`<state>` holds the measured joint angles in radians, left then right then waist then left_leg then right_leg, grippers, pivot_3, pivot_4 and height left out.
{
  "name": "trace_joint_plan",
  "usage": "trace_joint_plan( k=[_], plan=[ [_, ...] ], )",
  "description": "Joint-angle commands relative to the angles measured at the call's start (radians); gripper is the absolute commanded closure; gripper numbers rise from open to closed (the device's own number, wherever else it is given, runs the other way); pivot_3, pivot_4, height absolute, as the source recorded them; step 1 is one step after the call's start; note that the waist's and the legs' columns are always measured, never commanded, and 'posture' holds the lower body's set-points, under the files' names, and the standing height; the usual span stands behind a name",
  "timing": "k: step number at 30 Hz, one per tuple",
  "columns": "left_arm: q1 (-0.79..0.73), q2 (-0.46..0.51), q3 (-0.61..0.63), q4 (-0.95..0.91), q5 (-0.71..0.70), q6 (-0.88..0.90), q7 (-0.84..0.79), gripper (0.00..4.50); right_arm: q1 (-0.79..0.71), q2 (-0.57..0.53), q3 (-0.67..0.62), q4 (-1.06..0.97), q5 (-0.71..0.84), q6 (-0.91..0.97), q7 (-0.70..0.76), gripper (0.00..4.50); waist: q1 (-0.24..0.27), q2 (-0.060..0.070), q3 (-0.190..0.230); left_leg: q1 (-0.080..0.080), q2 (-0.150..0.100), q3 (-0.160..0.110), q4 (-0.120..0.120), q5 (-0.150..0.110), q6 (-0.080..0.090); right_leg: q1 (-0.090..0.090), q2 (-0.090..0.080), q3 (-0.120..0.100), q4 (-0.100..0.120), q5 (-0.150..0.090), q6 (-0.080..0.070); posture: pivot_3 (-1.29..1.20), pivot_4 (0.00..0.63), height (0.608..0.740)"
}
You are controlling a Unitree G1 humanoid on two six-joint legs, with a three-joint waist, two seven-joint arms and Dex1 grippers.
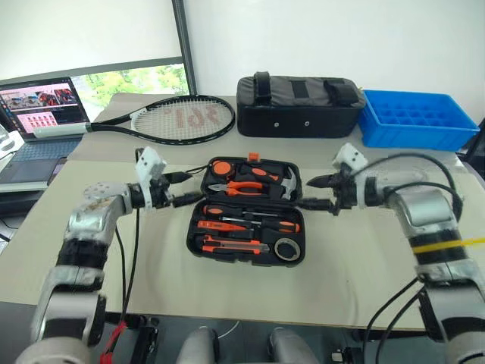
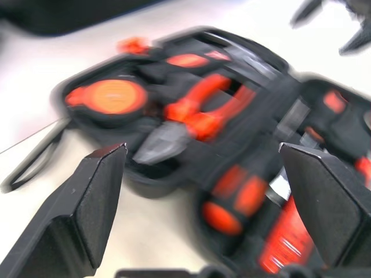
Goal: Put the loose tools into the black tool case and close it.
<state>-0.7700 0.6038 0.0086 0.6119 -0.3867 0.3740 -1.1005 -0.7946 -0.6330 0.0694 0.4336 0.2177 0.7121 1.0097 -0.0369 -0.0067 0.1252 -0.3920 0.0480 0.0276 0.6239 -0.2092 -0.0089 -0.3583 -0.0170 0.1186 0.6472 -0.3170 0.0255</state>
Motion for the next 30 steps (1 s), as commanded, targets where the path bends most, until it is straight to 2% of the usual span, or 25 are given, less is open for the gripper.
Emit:
trace_joint_plan(
  k=[1,6,7,9,18,19,28,30],
  plan=[
    [-0.109,-0.013,0.037,0.178,0.008,0.016,-0.024,0.00,-0.107,0.037,-0.069,0.156,0.021,0.108,-0.089,0.05,-0.003,0.000,0.000,0.000,0.000,0.000,-0.001,0.000,0.000,0.000,0.000,0.000,0.000,0.000,0.000,0.00,0.150,0.708],
    [-0.215,-0.036,0.027,0.362,0.057,0.007,-0.049,0.00,-0.217,0.119,-0.147,0.385,0.046,0.115,-0.164,0.05,-0.009,0.000,0.000,-0.001,0.000,0.000,-0.005,-0.001,0.001,-0.003,0.000,-0.001,0.000,0.000,0.000,0.00,0.150,0.708],
    [-0.230,-0.038,0.030,0.388,0.063,0.008,-0.060,0.00,-0.230,0.131,-0.156,0.409,0.050,0.109,-0.159,0.55,-0.009,0.000,0.000,-0.001,0.000,0.000,-0.006,-0.001,0.001,-0.005,0.000,0.000,0.000,0.000,0.000,0.00,0.150,0.708],
    [-0.252,-0.039,0.038,0.429,0.073,0.008,-0.071,0.00,-0.243,0.147,-0.160,0.433,0.053,0.093,-0.143,1.07,-0.009,0.001,0.000,-0.001,0.000,0.000,-0.007,-0.001,0.001,-0.005,0.001,-0.001,0.001,0.000,0.000,0.00,0.150,0.708],
    [-0.295,-0.046,0.084,0.537,0.089,0.044,-0.067,0.00,-0.250,0.182,-0.153,0.447,0.050,0.067,-0.126,4.25,-0.016,0.001,-0.001,-0.006,0.000,0.000,-0.008,0.000,0.001,-0.010,0.001,-0.001,0.007,0.000,0.000,0.00,0.150,0.708],
    [-0.297,-0.045,0.091,0.547,0.089,0.052,-0.069,0.00,-0.248,0.182,-0.154,0.445,0.051,0.065,-0.123,4.47,-0.018,0.001,-0.001,-0.006,0.000,0.000,-0.008,0.000,0.001,-0.010,0.001,-0.002,0.008,0.000,0.000,0.00,0.150,0.708],
    [-0.285,-0.061,0.113,0.581,0.107,0.090,-0.080,0.00,-0.237,0.186,-0.160,0.422,0.056,0.050,-0.109,4.47,-0.024,0.001,-0.001,-0.006,0.001,-0.002,-0.008,0.000,0.001,-0.011,0.002,-0.003,0.010,0.000,0.000,0.00,0.150,0.708],
    [-0.285,-0.069,0.121,0.590,0.110,0.095,-0.066,0.52,-0.234,0.187,-0.162,0.408,0.062,0.039,-0.098,4.50,-0.026,0.001,-0.001,-0.006,0.001,-0.002,-0.008,0.000,0.001,-0.011,0.002,-0.003,0.010,0.000,0.000,0.00,0.150,0.708]
  ],
)
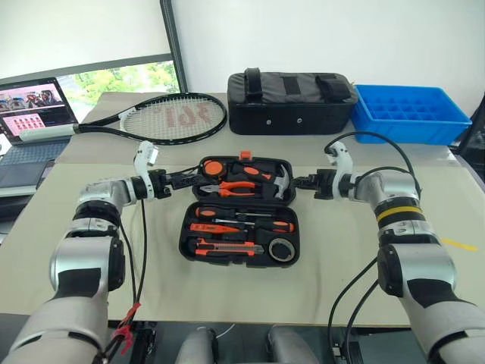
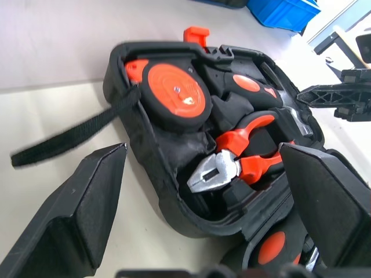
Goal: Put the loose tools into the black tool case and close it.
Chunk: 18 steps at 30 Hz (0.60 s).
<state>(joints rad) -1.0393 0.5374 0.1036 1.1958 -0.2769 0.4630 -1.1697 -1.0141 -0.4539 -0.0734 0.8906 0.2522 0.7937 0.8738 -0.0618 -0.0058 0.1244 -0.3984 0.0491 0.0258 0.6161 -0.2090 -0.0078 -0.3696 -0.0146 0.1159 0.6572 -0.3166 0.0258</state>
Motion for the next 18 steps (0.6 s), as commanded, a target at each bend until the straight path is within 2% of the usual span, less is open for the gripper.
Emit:
trace_joint_plan(
  k=[1,10,11,18],
  plan=[
    [-0.018,-0.007,0.033,0.011,-0.001,0.011,0.016,0.73,-0.013,0.007,-0.019,-0.055,0.029,-0.049,0.042,4.50,-0.002,0.000,0.000,0.000,0.000,0.000,0.000,0.000,0.000,0.000,0.000,0.000,0.000,0.000,0.000,0.00,0.150,0.708],
    [-0.028,-0.033,0.066,0.040,0.017,0.007,0.098,4.10,0.017,0.012,-0.020,-0.114,0.043,-0.077,0.076,4.50,-0.004,0.000,0.000,0.000,0.000,-0.001,0.000,0.000,0.000,0.000,0.000,0.000,0.000,0.000,0.000,0.00,0.150,0.708],
    [-0.029,-0.036,0.070,0.040,0.015,0.011,0.098,4.37,0.021,0.012,-0.020,-0.122,0.046,-0.076,0.082,4.50,-0.003,0.000,0.000,0.000,0.000,-0.001,0.000,0.000,0.000,0.000,0.000,0.000,0.000,0.000,0.000,0.00,0.150,0.708],
    [-0.031,-0.055,0.083,0.032,0.019,0.023,0.076,4.45,0.038,0.012,-0.018,-0.172,0.054,-0.071,0.105,4.50,0.000,0.000,0.000,0.000,0.000,-0.001,0.000,0.000,0.000,0.000,0.000,-0.001,0.000,0.000,0.000,0.00,0.150,0.708]
  ],
)
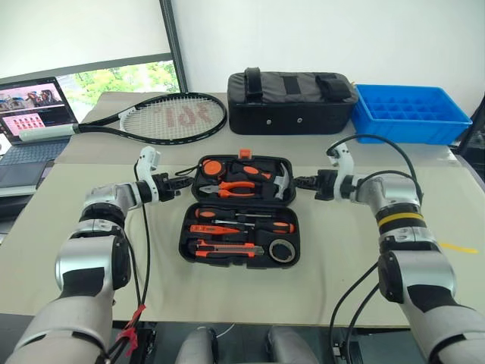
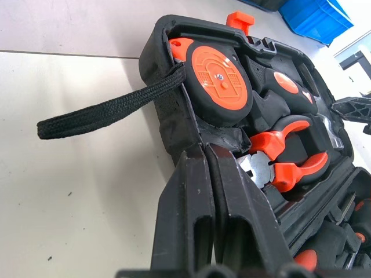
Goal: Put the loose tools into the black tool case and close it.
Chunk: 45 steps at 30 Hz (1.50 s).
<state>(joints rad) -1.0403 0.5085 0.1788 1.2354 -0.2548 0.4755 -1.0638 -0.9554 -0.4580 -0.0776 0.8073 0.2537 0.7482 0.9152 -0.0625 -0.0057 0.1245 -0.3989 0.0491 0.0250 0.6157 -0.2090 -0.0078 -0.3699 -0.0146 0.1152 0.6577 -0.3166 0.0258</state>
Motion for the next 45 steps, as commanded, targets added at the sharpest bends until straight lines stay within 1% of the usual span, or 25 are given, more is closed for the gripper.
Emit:
trace_joint_plan(
  k=[1,4,8,9,11,12,14,20,22,23,26,27,35,41,45],
  plan=[
    [-0.031,-0.026,0.011,-0.007,-0.006,0.017,-0.036,4.45,-0.019,0.014,-0.014,-0.093,0.053,-0.027,0.066,4.50,0.001,0.000,0.000,0.000,0.000,0.000,0.000,0.000,0.000,0.000,0.000,0.000,0.000,0.000,0.000,0.00,0.150,0.708],
    [-0.031,-0.024,0.015,-0.009,-0.006,0.026,-0.052,4.45,-0.014,0.011,-0.013,-0.100,0.051,-0.033,0.068,4.50,0.002,0.000,0.000,0.000,0.000,0.000,0.000,0.000,0.000,0.000,0.000,0.000,0.000,0.000,0.000,0.00,0.150,0.708],
    [-0.027,-0.014,0.018,-0.027,-0.011,0.019,-0.125,4.45,-0.006,0.009,-0.013,-0.109,0.049,-0.036,0.067,4.50,0.003,0.000,0.000,0.000,0.000,0.000,0.000,0.000,0.000,0.000,0.000,0.000,0.000,0.000,0.000,0.00,0.150,0.708],
    [-0.028,-0.015,0.018,-0.028,-0.007,0.011,-0.113,4.04,-0.003,0.009,-0.011,-0.112,0.048,-0.037,0.069,4.50,0.004,0.000,0.000,0.000,0.000,0.000,0.000,0.000,0.000,0.000,0.000,-0.001,0.000,0.000,0.000,0.00,0.150,0.708],
    [-0.030,-0.017,0.014,-0.022,0.009,-0.004,-0.073,3.58,0.000,0.010,-0.011,-0.116,0.047,-0.038,0.071,4.50,0.006,0.000,0.000,0.000,0.000,0.000,0.000,0.000,0.000,0.000,0.000,-0.001,0.000,0.000,0.000,0.00,0.150,0.708],
    [-0.029,-0.018,0.011,-0.021,0.017,-0.011,-0.071,3.06,0.001,0.010,-0.010,-0.117,0.046,-0.040,0.073,4.50,0.007,0.000,0.000,0.000,0.000,0.000,0.000,0.000,0.000,0.000,0.000,-0.001,0.000,0.000,0.000,0.00,0.150,0.708],
    [-0.028,-0.019,0.008,-0.019,0.026,-0.014,-0.072,2.39,0.001,0.011,-0.010,-0.117,0.046,-0.043,0.074,4.50,0.006,0.000,0.000,0.000,0.000,0.000,0.000,0.000,0.000,0.000,0.000,-0.001,0.000,0.000,0.000,0.00,0.150,0.708],
    [-0.028,-0.024,0.008,-0.011,0.035,-0.017,-0.060,2.39,0.000,0.013,-0.011,-0.122,0.045,-0.053,0.076,4.50,0.001,0.000,0.000,0.000,0.000,0.000,0.000,0.000,0.000,0.000,0.000,-0.001,0.000,0.000,0.000,0.00,0.150,0.708],
    [-0.025,-0.026,0.004,-0.009,0.042,-0.022,-0.052,2.90,0.006,0.013,-0.015,-0.138,0.055,-0.059,0.091,4.50,0.001,0.000,0.000,0.000,0.000,0.000,0.000,0.000,0.000,0.000,0.000,-0.001,0.000,0.000,0.000,0.00,0.150,0.708],
    [-0.024,-0.027,0.003,-0.008,0.045,-0.024,-0.052,3.05,0.008,0.013,-0.017,-0.144,0.059,-0.062,0.096,4.50,0.000,0.000,0.000,0.000,0.000,0.000,0.000,0.000,0.000,0.000,0.000,-0.001,0.000,0.000,0.000,0.00,0.150,0.708],
    [-0.023,-0.032,0.003,-0.012,0.049,-0.027,-0.066,4.20,0.018,0.011,-0.017,-0.160,0.061,-0.067,0.106,4.50,0.001,0.000,0.000,0.000,0.000,0.000,0.000,0.000,0.000,0.000,0.000,-0.001,0.001,0.000,0.000,0.00,0.150,0.708],
    [-0.023,-0.034,0.004,-0.012,0.051,-0.027,-0.068,4.43,0.021,0.011,-0.017,-0.163,0.061,-0.068,0.107,4.50,0.001,0.000,0.000,0.000,0.000,0.000,0.000,0.000,0.000,0.000,0.000,-0.001,0.001,0.000,0.000,0.00,0.150,0.708],
    [-0.019,-0.035,0.010,-0.015,0.060,-0.043,-0.066,4.43,0.031,0.016,-0.027,-0.177,0.063,-0.098,0.111,4.50,0.003,0.000,0.000,0.000,0.000,-0.001,0.000,0.000,0.000,0.000,0.000,-0.001,0.001,0.000,0.000,0.00,0.150,0.708],
    [-0.009,-0.028,0.044,-0.069,0.029,-0.137,-0.083,4.43,0.034,0.032,-0.070,-0.186,0.081,-0.215,0.107,4.50,0.005,0.000,0.000,0.000,0.000,-0.001,0.000,0.001,-0.002,0.000,0.000,-0.001,0.001,0.000,0.000,0.00,0.150,0.708],
    [0.030,-0.031,0.060,-0.164,0.019,-0.237,-0.059,4.43,0.071,0.049,-0.094,-0.223,0.095,-0.353,0.143,4.50,0.013,0.000,0.000,0.000,0.000,-0.001,0.000,0.002,-0.003,0.000,0.000,0.000,0.001,0.000,0.000,0.00,0.150,0.708]
  ],
)
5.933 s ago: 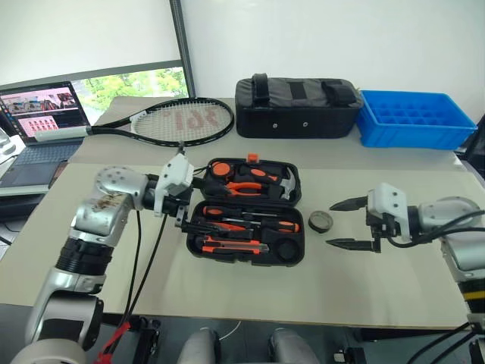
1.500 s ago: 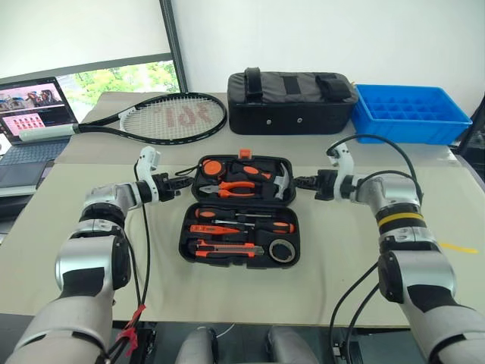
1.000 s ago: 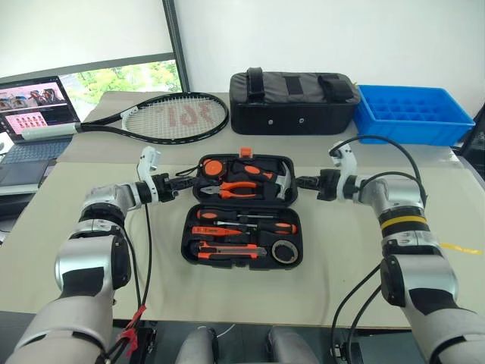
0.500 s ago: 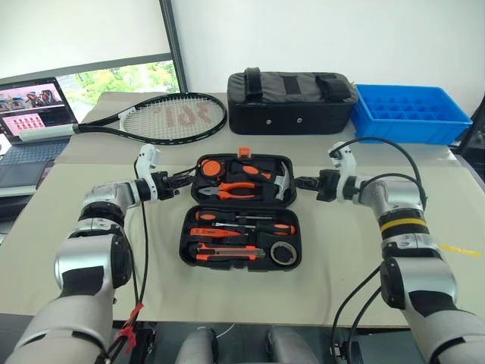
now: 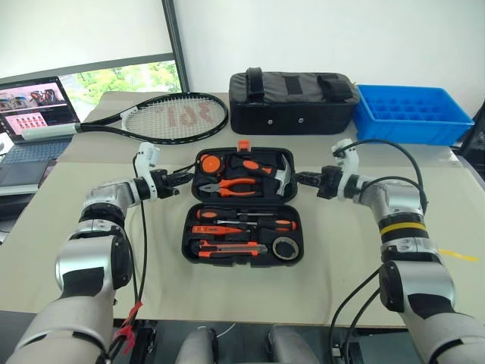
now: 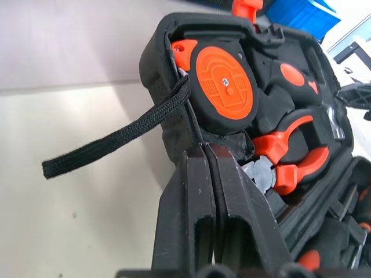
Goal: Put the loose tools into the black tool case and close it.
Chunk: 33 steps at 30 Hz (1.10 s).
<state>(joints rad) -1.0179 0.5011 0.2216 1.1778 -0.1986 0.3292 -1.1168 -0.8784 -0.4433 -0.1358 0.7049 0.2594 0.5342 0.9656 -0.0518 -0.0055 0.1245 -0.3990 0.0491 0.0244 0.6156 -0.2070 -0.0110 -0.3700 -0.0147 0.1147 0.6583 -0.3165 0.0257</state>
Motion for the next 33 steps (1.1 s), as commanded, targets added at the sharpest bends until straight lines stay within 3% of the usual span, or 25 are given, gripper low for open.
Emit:
trace_joint_plan(
  k=[1,14,25,28,33],
  plan=[
    [0.027,-0.027,0.015,-0.141,-0.035,-0.123,0.003,4.43,0.008,0.038,-0.035,-0.132,0.088,-0.176,0.101,4.50,0.005,0.000,0.000,0.000,0.000,0.000,0.000,0.000,0.000,0.000,0.000,0.000,0.000,0.000,0.000,0.00,0.150,0.708],
    [0.383,-0.052,-0.042,-0.624,-0.009,-0.505,0.040,4.43,0.173,0.049,0.023,-0.172,-0.009,-0.703,0.160,4.50,0.005,0.000,0.000,0.002,0.001,0.001,0.000,0.000,0.000,0.000,0.000,0.002,0.004,0.000,-0.001,0.00,0.150,0.708],
    [0.577,-0.001,-0.069,-0.743,0.038,-0.853,0.076,4.43,0.314,-0.041,0.067,-0.199,-0.053,-0.971,0.246,4.50,0.010,0.000,0.000,0.007,0.001,0.003,-0.001,0.000,0.000,0.005,-0.001,0.003,0.003,0.001,-0.001,0.00,0.150,0.708],
    [0.605,0.035,-0.076,-0.722,0.064,-0.952,0.090,4.50,0.372,-0.086,0.092,-0.244,-0.066,-1.010,0.267,3.60,0.010,0.000,0.000,0.012,0.001,0.003,-0.002,0.000,0.000,0.011,-0.001,0.003,-0.002,0.000,-0.001,0.00,0.150,0.708],
    [0.704,0.143,-0.084,-0.658,0.110,-1.151,0.084,2.92,0.513,-0.189,0.098,-0.342,-0.059,-0.991,0.296,1.81,0.010,0.000,0.000,0.016,0.001,0.004,-0.001,0.000,0.000,0.017,-0.003,0.003,-0.011,0.000,-0.001,0.00,0.150,0.708]
  ],
)
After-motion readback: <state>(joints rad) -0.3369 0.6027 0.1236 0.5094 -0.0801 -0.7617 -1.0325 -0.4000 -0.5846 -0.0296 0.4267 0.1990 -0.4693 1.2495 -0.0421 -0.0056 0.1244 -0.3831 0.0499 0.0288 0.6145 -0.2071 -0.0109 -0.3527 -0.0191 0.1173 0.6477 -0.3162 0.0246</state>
